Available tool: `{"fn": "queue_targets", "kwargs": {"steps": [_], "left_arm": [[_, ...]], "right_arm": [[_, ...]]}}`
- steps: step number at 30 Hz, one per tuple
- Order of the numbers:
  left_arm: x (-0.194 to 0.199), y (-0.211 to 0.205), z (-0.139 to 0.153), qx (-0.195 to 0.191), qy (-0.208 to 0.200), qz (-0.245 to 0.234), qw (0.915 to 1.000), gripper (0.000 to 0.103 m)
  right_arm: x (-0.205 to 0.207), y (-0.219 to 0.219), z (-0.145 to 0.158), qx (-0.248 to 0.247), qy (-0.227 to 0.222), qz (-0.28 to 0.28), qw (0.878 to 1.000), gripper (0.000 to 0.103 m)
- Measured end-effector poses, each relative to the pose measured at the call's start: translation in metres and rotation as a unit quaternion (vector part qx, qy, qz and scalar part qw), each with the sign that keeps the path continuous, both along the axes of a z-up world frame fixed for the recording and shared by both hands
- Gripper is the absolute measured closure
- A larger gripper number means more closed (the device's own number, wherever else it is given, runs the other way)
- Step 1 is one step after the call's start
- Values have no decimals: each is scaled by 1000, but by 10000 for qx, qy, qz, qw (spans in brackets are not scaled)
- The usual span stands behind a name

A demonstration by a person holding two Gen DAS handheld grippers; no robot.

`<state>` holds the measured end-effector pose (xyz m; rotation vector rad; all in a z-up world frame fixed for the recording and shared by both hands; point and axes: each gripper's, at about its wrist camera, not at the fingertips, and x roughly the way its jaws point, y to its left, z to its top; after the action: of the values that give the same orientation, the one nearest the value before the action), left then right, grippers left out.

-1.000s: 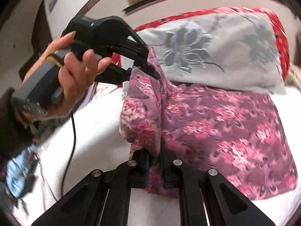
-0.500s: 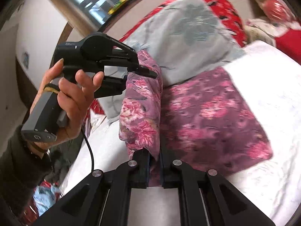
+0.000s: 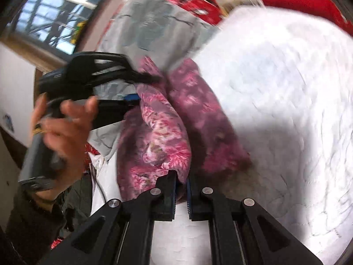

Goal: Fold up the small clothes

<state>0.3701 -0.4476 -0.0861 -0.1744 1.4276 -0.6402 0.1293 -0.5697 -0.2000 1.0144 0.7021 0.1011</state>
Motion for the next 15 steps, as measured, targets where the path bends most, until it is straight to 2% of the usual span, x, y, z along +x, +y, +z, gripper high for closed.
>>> {"fn": "queue_targets", "kwargs": {"steps": [2, 3, 4, 6, 9, 11, 12, 15], "left_arm": [[2, 12, 6, -166, -135, 17, 9998, 74], [4, 23, 10, -222, -237, 85, 9994, 70], [7, 36, 13, -252, -359, 209, 9988, 67], [13, 64, 17, -249, -542, 386, 9975, 62], [27, 108, 11, -162, -666, 794, 9945, 62], [33, 132, 1, -162, -577, 1053, 9926, 62], [36, 143, -7, -213, -462, 1176, 9918, 62], [32, 156, -29, -399, -163, 1308, 9905, 62]], "right_arm": [[1, -3, -11, 260, 129, -45, 9996, 95], [1, -5, -15, 413, 174, -15, 9990, 91], [1, -6, -16, 474, 199, 21, 9987, 91], [-3, -12, -13, 443, 219, 111, 9987, 88], [-16, -26, -3, 380, 137, 63, 9992, 84], [-25, -45, 9, 304, -37, -283, 9991, 83], [-25, -53, 16, 257, -145, -414, 9987, 76], [13, -67, 38, -15, -249, -339, 9991, 63]]}}
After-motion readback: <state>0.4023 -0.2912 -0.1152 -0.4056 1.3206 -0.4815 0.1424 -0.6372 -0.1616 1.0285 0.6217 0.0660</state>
